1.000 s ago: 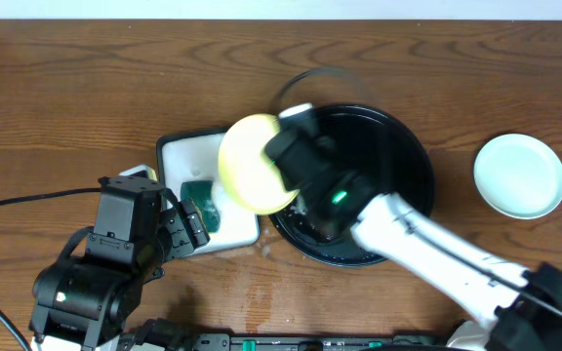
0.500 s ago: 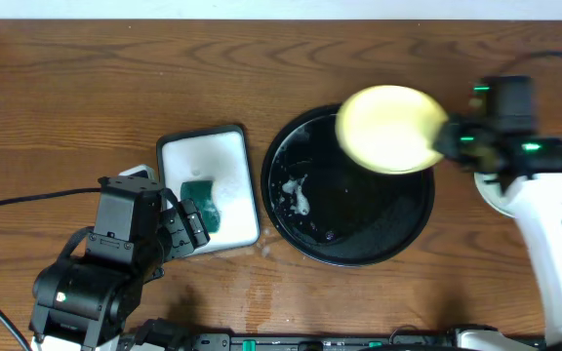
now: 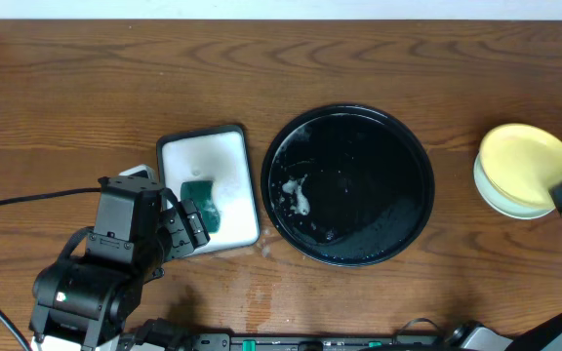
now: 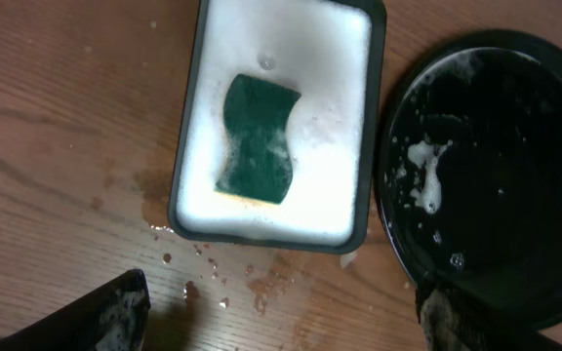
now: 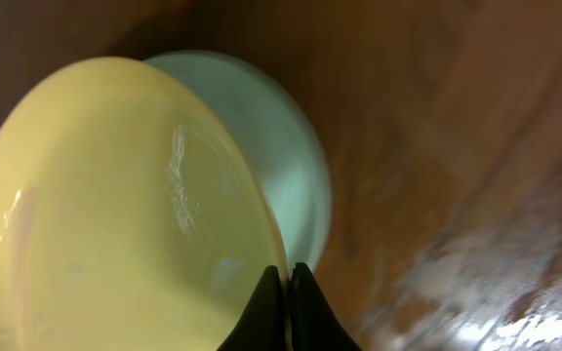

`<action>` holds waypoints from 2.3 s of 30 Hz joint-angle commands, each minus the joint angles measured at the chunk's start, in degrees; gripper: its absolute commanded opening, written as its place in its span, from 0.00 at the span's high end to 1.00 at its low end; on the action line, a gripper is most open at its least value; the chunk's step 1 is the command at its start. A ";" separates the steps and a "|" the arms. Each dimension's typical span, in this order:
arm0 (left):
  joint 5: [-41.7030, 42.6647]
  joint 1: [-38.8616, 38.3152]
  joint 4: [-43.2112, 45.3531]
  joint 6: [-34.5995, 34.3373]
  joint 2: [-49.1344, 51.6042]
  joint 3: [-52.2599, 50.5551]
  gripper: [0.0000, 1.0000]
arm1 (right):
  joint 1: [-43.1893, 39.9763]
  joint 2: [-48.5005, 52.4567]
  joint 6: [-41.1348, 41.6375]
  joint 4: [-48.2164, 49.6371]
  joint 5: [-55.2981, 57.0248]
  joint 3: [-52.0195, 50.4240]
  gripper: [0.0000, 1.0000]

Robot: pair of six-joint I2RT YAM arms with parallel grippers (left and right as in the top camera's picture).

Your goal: Clean dirty plates on tray and stack at the side

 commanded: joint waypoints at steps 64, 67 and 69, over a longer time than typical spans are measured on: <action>-0.07 0.24 -0.20 0.74 -0.07 0.90 0.12 | 43.45 -80.13 -41.88 3.50 -16.22 -34.12 0.01; -0.07 0.24 -0.20 0.74 -0.07 0.90 0.12 | 43.47 -80.11 -41.83 9.51 -15.37 -37.77 0.01; -0.07 0.24 -0.20 0.74 -0.07 0.90 0.12 | 43.45 -80.11 -41.81 14.08 -14.91 -40.63 0.01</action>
